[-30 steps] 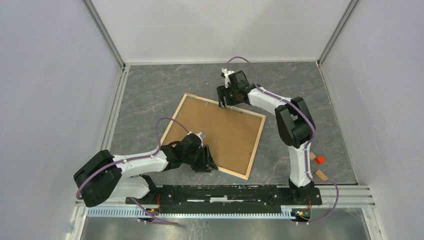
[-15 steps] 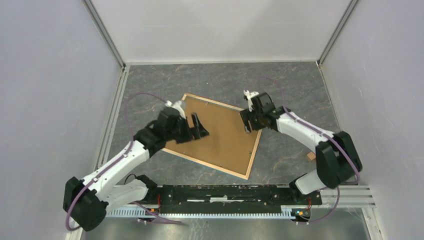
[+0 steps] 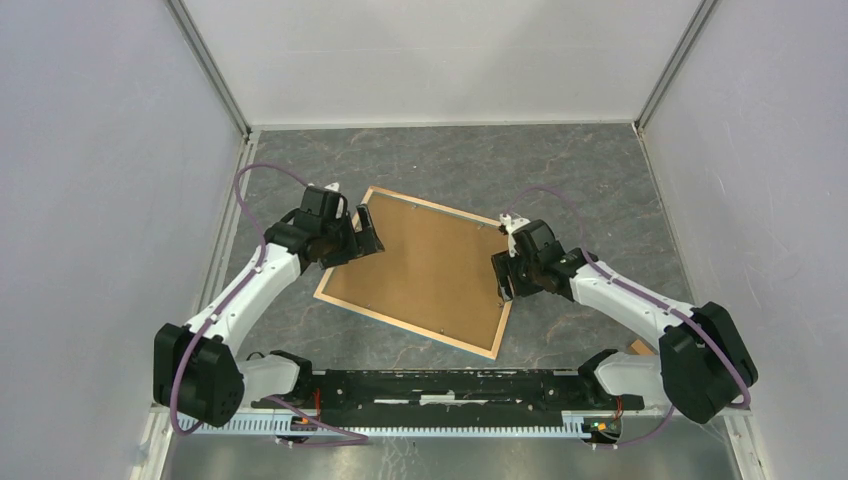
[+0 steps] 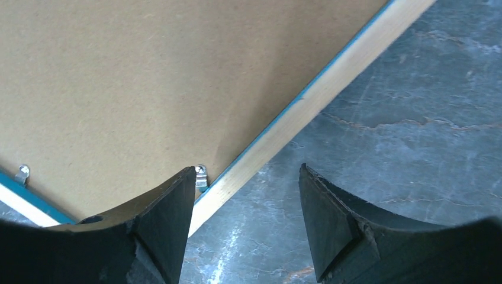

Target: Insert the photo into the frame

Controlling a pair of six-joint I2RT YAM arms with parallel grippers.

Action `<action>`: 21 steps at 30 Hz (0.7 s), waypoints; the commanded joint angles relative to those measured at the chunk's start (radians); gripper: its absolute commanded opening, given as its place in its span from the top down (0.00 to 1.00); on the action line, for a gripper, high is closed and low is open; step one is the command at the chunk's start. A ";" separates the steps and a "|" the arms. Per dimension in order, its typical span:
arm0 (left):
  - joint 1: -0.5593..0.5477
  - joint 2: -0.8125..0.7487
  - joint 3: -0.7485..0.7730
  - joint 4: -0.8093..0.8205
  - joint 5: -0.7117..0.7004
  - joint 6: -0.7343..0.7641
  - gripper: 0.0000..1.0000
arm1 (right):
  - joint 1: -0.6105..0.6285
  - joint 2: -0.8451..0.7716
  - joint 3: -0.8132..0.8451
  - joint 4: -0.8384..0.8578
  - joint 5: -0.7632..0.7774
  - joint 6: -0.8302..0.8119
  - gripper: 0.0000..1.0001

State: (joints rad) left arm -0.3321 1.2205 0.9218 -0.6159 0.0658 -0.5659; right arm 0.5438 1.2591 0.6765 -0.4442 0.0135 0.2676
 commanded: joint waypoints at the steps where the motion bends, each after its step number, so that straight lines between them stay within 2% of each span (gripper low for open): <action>1: 0.002 -0.022 -0.051 0.068 0.148 0.038 0.00 | 0.025 -0.002 -0.007 -0.008 -0.052 -0.008 0.30; 6: -0.025 -0.032 -0.110 0.099 0.303 0.020 0.02 | 0.080 0.019 -0.027 -0.011 -0.049 0.006 0.34; 9: -0.064 -0.072 -0.136 0.106 0.305 0.020 0.02 | 0.092 0.035 -0.025 -0.033 -0.044 0.014 0.43; 21: -0.192 -0.136 -0.230 0.177 0.285 -0.042 0.02 | 0.135 0.100 0.010 -0.053 0.079 0.059 0.42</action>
State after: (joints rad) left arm -0.4942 1.1133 0.7208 -0.5026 0.3397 -0.5728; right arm 0.6655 1.3308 0.6601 -0.4881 0.0063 0.2905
